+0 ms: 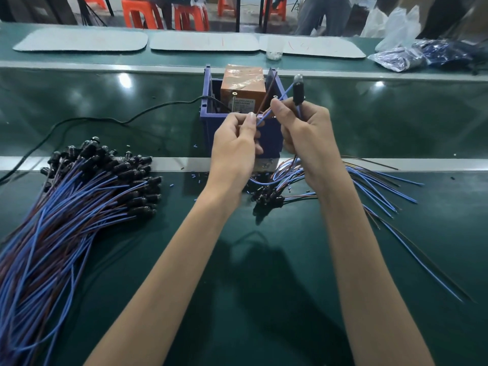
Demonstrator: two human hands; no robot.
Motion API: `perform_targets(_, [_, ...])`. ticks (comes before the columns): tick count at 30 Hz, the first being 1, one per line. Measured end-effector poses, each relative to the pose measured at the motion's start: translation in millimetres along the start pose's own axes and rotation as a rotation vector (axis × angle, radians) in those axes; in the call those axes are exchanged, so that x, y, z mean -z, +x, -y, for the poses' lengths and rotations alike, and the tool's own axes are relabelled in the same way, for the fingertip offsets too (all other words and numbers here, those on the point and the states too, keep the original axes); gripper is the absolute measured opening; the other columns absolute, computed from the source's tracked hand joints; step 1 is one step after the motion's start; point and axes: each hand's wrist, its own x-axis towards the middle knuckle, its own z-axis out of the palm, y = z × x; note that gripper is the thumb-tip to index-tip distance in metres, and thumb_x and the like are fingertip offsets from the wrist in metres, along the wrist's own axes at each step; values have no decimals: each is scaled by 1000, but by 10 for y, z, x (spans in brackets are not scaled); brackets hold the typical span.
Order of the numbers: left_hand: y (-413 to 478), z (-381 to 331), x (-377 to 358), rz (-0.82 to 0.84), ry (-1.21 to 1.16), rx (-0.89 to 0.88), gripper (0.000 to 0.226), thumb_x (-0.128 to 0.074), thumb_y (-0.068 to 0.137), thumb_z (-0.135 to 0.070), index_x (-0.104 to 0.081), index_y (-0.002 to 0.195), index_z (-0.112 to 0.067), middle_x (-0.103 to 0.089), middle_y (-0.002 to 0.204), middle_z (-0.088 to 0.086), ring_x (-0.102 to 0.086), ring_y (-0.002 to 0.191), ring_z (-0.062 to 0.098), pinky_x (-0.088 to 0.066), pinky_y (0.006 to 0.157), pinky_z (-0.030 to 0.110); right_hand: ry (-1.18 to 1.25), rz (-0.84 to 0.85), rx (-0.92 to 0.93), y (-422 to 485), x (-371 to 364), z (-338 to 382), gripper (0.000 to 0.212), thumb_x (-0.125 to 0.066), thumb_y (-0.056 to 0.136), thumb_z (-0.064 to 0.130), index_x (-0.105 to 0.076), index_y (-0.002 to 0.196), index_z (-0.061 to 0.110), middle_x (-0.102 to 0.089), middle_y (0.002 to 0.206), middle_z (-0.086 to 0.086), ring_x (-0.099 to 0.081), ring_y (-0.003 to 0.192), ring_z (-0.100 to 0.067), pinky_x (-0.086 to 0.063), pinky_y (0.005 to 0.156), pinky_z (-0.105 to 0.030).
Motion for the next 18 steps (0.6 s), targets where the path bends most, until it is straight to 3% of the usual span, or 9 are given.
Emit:
perform_targets(5, [84,-25,134,-46,38,-32,23,-47,101,-17,-57,80,-19,-56,71,-7,-55,53,-2,-49,66,18,138,-29,-17,25,11,-11,28,-49,100,14,-51,72,16,-43,57,8,-31,41,-5,-22,37,-15])
perform_targets(10, [181,-47,346,-48,65,-73,15,-54,97,-9,-58,87,-19,-58,74,0,-55,59,2,-46,60,12,101,-68,-18,50,43,-17,24,-43,102,18,-49,80,14,-71,77,-1,-66,50,-13,-22,34,-16])
perform_targets(15, [258,-54,521,-70,152,-135,9,-58,95,-9,-63,98,-16,-63,76,0,-58,58,4,-49,65,19,229,-132,-33,57,68,-11,23,-38,103,13,-47,82,12,-74,71,-5,-71,57,-18,-23,33,-14])
perform_targets(18, [274,-52,570,-85,197,-185,14,-63,92,-10,-62,104,-17,-67,82,5,-62,59,8,-55,73,29,237,-166,-12,70,90,-20,23,-37,103,11,-49,83,11,-68,59,1,-68,53,-13,-38,39,-13])
